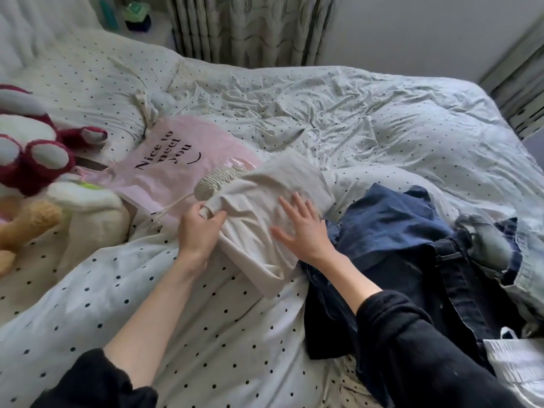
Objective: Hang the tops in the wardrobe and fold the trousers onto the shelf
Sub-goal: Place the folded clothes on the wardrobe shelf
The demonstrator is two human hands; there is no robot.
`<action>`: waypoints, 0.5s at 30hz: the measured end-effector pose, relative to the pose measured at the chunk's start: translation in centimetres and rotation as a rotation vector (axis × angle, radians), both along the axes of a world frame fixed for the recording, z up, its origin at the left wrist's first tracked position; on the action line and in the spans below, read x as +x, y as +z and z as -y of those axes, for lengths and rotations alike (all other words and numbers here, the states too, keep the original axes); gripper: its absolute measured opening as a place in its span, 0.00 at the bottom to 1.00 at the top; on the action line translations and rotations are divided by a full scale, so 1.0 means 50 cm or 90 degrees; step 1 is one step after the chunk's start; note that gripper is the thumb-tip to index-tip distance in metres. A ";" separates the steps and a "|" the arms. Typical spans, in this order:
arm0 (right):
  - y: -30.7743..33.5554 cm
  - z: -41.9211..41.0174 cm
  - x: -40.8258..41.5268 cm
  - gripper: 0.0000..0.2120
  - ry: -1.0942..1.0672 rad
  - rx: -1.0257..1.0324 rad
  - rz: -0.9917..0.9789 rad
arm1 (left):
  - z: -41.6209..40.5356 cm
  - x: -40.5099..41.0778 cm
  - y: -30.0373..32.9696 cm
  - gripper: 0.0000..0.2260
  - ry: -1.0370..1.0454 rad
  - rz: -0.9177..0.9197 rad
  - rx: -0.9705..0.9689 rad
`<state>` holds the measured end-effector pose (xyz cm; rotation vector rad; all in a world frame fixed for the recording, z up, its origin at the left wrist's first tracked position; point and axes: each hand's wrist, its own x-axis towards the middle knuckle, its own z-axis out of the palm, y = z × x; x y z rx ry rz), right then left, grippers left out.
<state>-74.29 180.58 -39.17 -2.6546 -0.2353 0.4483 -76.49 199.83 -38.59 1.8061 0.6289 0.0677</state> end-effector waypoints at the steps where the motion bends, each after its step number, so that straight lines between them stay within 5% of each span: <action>1: -0.010 -0.012 0.007 0.34 0.026 -0.036 -0.007 | -0.015 0.004 -0.004 0.06 0.021 -0.026 0.016; 4: -0.045 -0.048 0.022 0.35 0.088 -0.115 0.001 | -0.046 0.003 -0.009 0.16 0.011 -0.076 0.183; 8: -0.079 -0.067 0.038 0.34 0.102 -0.160 -0.006 | -0.020 0.009 -0.011 0.19 -0.201 0.119 0.623; 15: -0.077 -0.018 0.035 0.23 0.041 -0.041 0.069 | 0.013 0.049 -0.084 0.28 -0.496 -0.257 0.568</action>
